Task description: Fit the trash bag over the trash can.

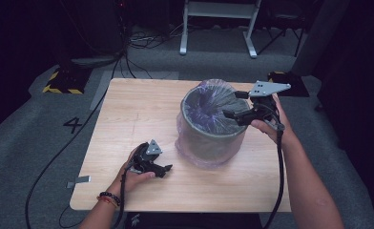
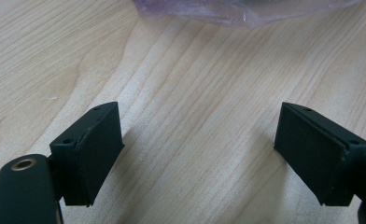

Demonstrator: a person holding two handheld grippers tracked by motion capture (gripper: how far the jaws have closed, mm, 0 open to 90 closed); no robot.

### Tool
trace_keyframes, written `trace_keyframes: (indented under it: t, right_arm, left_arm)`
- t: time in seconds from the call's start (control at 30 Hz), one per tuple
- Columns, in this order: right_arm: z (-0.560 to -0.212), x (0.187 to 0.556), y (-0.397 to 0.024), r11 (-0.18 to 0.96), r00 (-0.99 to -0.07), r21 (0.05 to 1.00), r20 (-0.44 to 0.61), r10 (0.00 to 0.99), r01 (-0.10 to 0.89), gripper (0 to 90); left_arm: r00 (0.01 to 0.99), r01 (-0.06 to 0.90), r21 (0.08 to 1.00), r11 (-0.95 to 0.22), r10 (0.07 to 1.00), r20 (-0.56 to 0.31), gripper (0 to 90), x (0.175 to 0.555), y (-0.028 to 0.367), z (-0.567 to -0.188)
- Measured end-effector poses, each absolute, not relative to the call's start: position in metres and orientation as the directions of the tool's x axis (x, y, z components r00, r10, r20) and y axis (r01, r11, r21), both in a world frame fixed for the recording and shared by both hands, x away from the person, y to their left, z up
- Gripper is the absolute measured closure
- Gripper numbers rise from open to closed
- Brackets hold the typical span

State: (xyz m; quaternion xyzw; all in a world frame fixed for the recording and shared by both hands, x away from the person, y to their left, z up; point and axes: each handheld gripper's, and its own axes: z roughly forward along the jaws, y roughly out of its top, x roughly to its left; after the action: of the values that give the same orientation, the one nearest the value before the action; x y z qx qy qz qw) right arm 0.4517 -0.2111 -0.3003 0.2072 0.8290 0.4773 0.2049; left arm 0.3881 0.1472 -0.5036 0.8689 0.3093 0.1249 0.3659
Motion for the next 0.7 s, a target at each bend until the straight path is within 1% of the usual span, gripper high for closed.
trace_keyframes:
  t: [0.27,0.7]
  right_arm:
    - [-0.305,0.456,-0.201,0.492,-0.835,0.855,-0.145,0.531,0.164,17.5]
    - [-0.312,0.462,-0.194,0.529,-0.824,0.825,-0.153,0.546,0.197,17.5]
  left_arm:
    - [0.778,0.446,0.713,-0.541,0.629,-0.009,14.9,0.388,0.147,-0.504]
    - [0.778,0.445,0.713,-0.541,0.628,-0.009,15.0,0.388,0.147,-0.504]
